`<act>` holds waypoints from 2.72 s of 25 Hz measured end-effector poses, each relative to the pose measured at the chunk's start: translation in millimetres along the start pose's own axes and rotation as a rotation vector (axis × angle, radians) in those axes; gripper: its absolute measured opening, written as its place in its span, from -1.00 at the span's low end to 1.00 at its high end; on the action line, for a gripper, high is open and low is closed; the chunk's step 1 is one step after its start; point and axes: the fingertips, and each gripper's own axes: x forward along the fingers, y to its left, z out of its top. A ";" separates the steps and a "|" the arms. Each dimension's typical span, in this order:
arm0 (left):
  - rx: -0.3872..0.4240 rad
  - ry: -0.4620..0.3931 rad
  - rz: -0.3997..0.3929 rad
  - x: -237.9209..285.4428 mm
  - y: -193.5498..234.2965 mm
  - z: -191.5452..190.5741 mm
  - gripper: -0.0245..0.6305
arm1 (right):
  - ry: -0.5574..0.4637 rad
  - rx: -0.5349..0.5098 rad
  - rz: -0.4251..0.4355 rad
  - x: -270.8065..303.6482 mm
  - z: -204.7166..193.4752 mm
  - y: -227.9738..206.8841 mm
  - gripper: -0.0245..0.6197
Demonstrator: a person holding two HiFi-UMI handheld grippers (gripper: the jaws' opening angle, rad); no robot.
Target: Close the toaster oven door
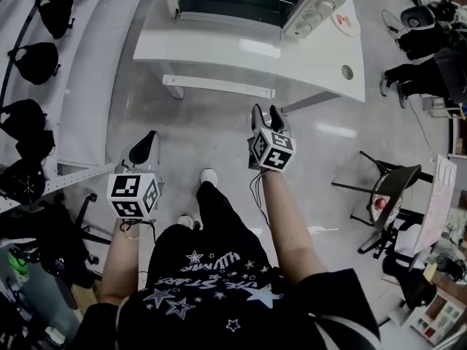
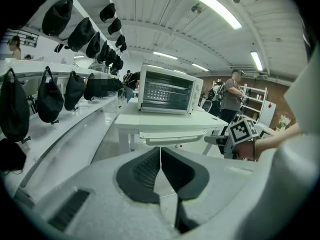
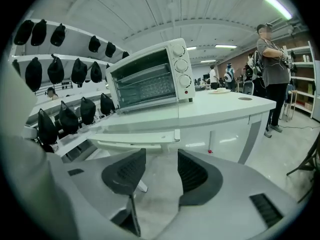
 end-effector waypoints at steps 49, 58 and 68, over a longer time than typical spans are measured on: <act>-0.012 -0.041 0.041 8.0 3.1 28.8 -0.85 | -0.136 -0.011 -0.026 8.1 51.3 6.9 -0.68; 0.013 -0.094 0.031 -3.2 -1.1 58.9 -0.85 | -0.153 -0.004 -0.021 -8.2 79.0 13.1 -0.68; 0.014 -0.159 -0.013 10.0 14.7 97.1 -0.85 | -0.182 0.006 -0.004 -17.9 107.0 18.9 -0.68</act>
